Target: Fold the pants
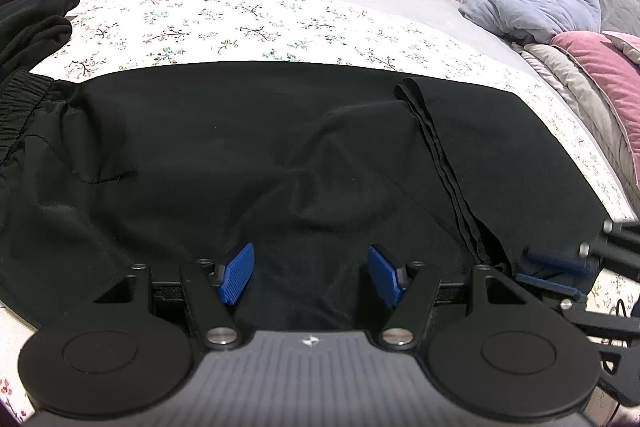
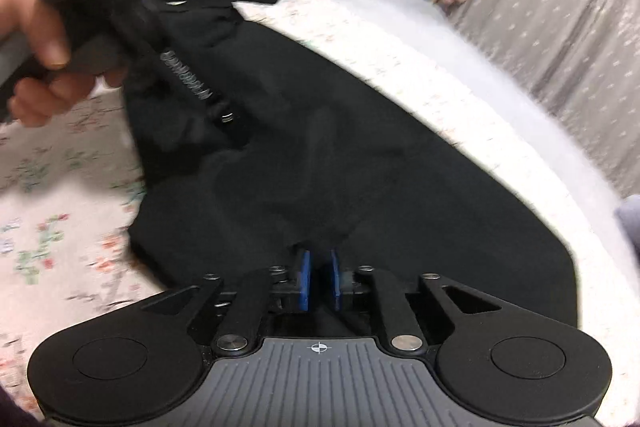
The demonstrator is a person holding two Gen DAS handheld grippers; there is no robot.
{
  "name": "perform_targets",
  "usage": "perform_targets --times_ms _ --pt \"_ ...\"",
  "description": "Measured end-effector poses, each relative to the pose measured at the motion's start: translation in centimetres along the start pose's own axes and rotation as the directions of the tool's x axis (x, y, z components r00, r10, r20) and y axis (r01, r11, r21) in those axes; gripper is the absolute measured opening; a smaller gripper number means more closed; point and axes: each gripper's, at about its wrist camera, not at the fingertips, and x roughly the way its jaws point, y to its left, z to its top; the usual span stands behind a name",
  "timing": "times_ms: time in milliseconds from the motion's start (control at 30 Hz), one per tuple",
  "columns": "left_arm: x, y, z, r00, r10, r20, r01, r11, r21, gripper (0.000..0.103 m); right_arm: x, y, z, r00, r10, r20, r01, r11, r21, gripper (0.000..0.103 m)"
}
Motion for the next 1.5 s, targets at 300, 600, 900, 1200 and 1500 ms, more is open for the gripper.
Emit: perform_targets --times_ms 300,600,900,1200,1500 --pt "-0.1 0.2 -0.1 1.000 0.002 0.004 -0.002 1.000 0.004 0.077 2.1 -1.0 0.4 0.999 0.021 -0.024 -0.020 0.997 0.070 0.003" --pt "-0.5 0.6 -0.1 1.000 0.008 0.010 -0.008 1.000 -0.010 0.077 2.5 0.6 0.5 0.999 0.019 -0.043 -0.016 0.997 0.075 0.003" --pt "-2.6 3.1 -0.3 0.998 0.034 0.045 -0.031 0.997 -0.072 0.077 0.8 0.2 1.6 0.998 0.027 0.052 -0.035 0.985 0.169 0.004" --pt "-7.4 9.6 -0.7 0.967 0.195 0.162 -0.137 0.940 -0.313 0.077 2.3 2.1 1.4 0.998 0.065 0.004 -0.065 0.990 0.124 0.004" --pt "-8.9 17.8 -2.3 0.960 0.256 0.113 -0.135 0.778 -0.614 0.082 1.7 2.7 1.7 0.999 0.034 -0.007 -0.033 0.991 0.129 0.005"
